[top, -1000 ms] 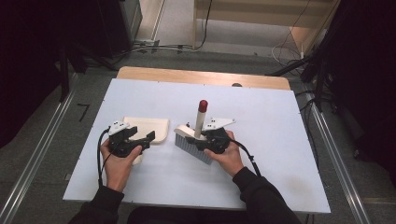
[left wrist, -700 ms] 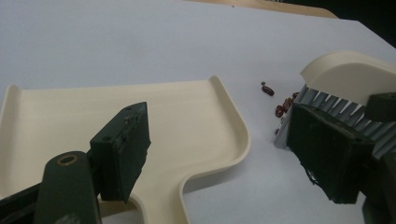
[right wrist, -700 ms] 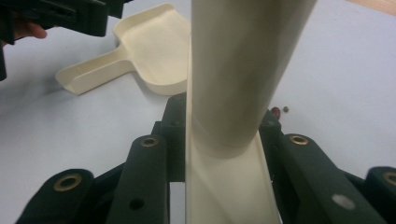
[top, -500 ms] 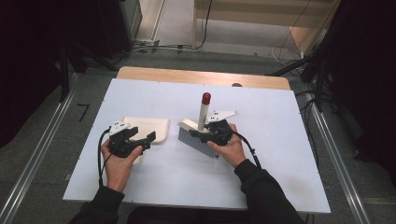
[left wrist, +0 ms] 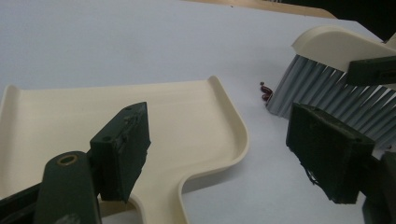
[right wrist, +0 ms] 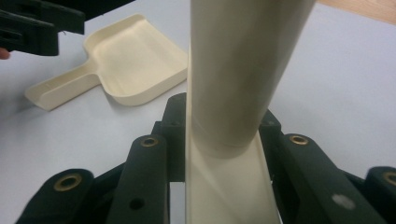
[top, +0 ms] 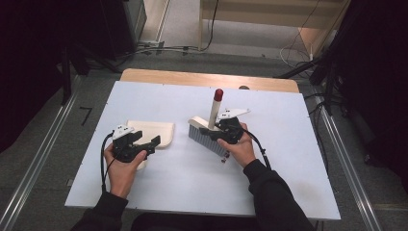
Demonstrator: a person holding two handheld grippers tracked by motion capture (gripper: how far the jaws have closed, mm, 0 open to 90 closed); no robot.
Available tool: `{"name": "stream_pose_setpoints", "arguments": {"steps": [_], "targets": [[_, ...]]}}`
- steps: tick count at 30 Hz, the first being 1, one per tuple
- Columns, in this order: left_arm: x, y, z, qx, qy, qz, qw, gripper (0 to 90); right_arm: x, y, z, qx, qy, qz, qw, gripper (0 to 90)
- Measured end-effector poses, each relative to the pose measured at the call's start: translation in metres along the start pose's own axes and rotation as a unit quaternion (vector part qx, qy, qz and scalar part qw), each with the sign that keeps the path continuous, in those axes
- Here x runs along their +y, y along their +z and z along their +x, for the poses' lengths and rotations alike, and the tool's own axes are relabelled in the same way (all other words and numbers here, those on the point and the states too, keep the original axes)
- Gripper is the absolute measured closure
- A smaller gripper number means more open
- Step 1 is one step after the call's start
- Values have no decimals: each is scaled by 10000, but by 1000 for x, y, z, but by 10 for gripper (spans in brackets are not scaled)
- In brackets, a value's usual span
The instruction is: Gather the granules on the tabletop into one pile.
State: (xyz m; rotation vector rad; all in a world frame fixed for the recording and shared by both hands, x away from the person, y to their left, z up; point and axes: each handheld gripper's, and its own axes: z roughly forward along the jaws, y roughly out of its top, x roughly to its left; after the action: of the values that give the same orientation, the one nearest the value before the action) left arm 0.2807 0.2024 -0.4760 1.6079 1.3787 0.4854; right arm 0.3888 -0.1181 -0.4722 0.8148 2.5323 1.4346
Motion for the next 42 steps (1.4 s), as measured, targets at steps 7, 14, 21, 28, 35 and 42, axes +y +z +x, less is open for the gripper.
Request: {"name": "stream_pose_setpoints", "arguments": {"steps": [7, 14, 21, 28, 35, 42], "targets": [[0, 0, 0, 2, 6, 1, 10000, 227, 0, -14, 11, 270, 42, -121, 9996, 643], [0, 0, -2, 1, 13, 3, 10000, 227, -11, -19, 20, 462, 26, -28, 9989, 643], [0, 0, -1, 9, 20, 19, 10000, 226, -17, -17, 12, 417, -11, 17, 9991, 643], [0, 0, -1, -4, 10, 15, 10000, 226, -17, -21, -5, 308, -39, -8, 9995, 643], [-1, 1, -1, -14, 21, 26, 10000, 226, -15, -22, -18, 473, -201, 17, 9987, 643], [-1, 1, -1, -23, 5, 22, 10000, 227, -8, -19, -27, 596, -364, 185, 9974, 643]]}}
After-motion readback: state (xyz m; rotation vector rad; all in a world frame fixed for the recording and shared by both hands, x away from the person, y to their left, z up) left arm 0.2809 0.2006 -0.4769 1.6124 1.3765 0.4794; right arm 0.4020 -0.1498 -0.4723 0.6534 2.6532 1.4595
